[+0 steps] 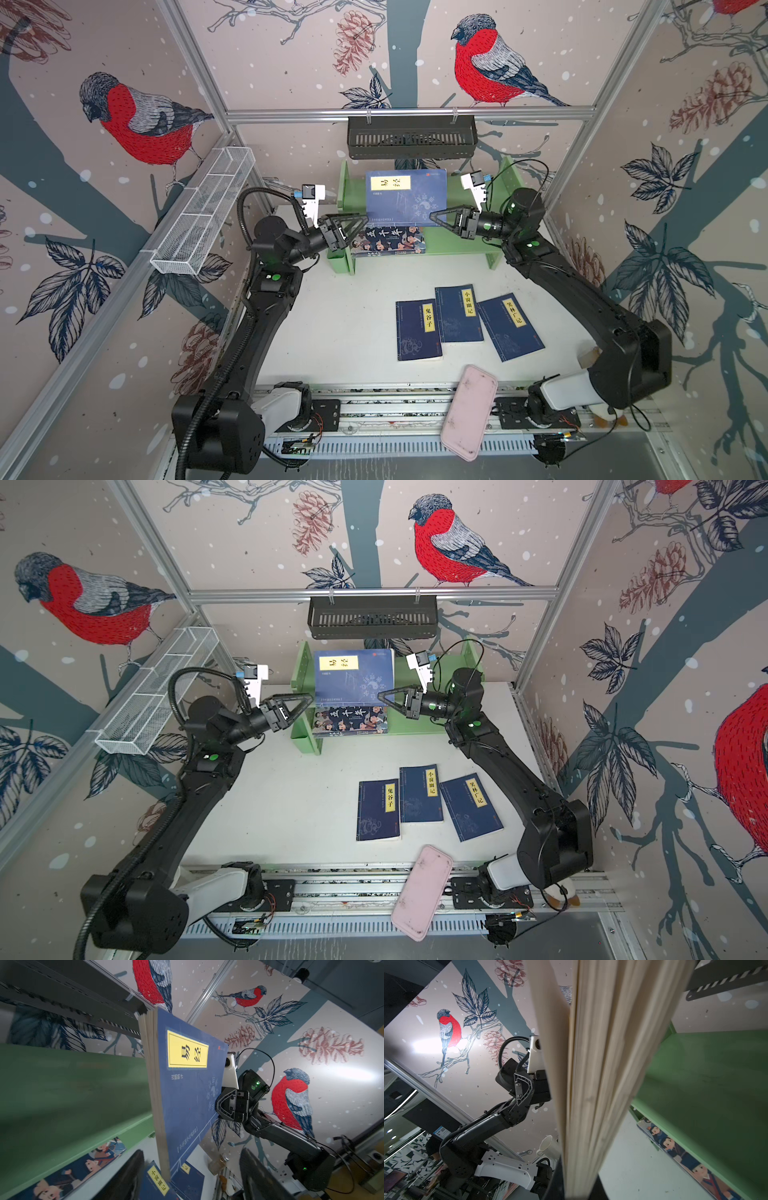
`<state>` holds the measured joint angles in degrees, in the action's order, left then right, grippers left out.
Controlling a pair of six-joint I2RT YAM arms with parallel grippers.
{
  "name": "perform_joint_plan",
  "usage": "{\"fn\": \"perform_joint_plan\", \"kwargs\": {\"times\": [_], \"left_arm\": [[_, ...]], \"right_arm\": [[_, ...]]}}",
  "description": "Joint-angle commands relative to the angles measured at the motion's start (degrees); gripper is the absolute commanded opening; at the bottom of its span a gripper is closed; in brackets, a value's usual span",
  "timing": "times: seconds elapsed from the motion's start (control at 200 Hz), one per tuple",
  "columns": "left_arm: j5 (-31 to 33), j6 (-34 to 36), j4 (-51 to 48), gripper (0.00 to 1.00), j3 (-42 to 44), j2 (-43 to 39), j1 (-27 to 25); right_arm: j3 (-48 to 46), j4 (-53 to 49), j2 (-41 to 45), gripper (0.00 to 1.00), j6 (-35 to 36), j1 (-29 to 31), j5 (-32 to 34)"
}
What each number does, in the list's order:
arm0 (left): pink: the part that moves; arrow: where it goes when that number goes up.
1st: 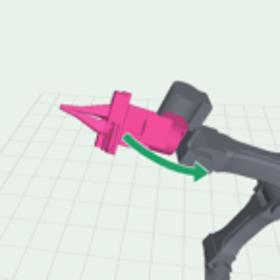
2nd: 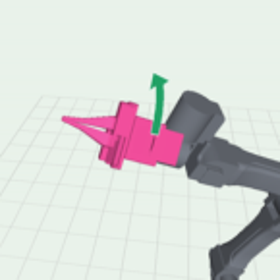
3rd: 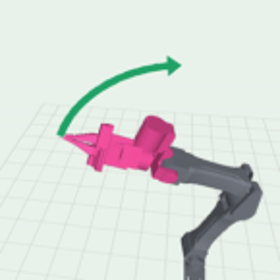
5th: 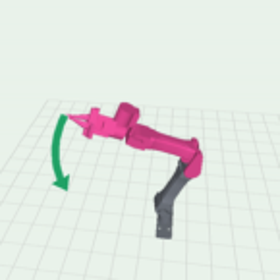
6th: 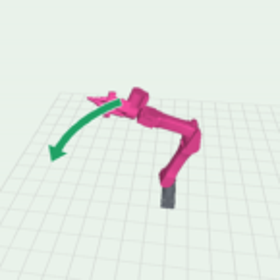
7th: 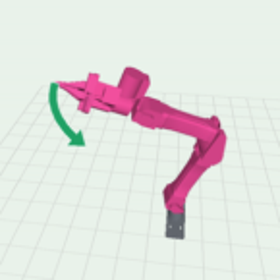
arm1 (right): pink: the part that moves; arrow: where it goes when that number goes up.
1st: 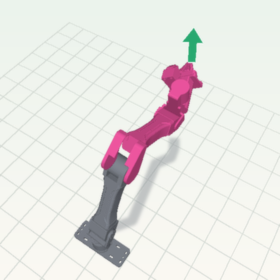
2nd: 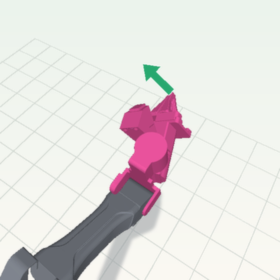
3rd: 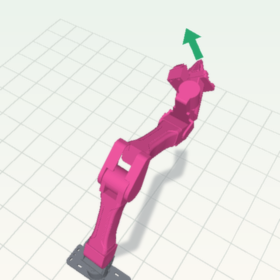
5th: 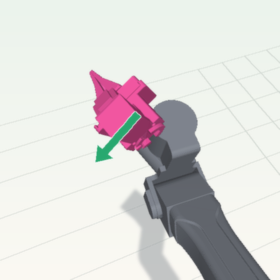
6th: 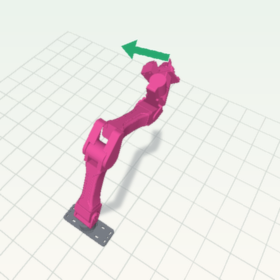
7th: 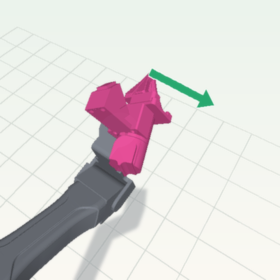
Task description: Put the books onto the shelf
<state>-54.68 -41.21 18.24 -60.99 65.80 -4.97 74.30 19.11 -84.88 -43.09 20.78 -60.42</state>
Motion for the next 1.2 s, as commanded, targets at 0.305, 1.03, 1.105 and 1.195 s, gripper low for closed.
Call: {"fn": "perform_joint_plan", "kwargs": {"times": [0.305,1.03,1.105,1.195], "left_arm": [[23.34,23.82,-27.56,0.81,-14.46,1.73,0.48],[24.98,27.89,-24.66,0.83,-10.95,2.58,0.49],[24.7,27.79,-24.35,0.83,-10.9,2.49,0.49],[24.44,27.59,-24.12,0.83,-10.99,2.42,0.48]], "right_arm": [[21.24,-21.42,-16.59,0.0,4.46,-0.51,-0.77],[31.99,-38.49,-25.51,0.31,8.31,0.98,7.14],[32.54,-40.66,-25.42,0.41,9.17,1.03,9.7],[33.39,-42.76,-25.55,0.48,10.42,1.35,11.81]]}}
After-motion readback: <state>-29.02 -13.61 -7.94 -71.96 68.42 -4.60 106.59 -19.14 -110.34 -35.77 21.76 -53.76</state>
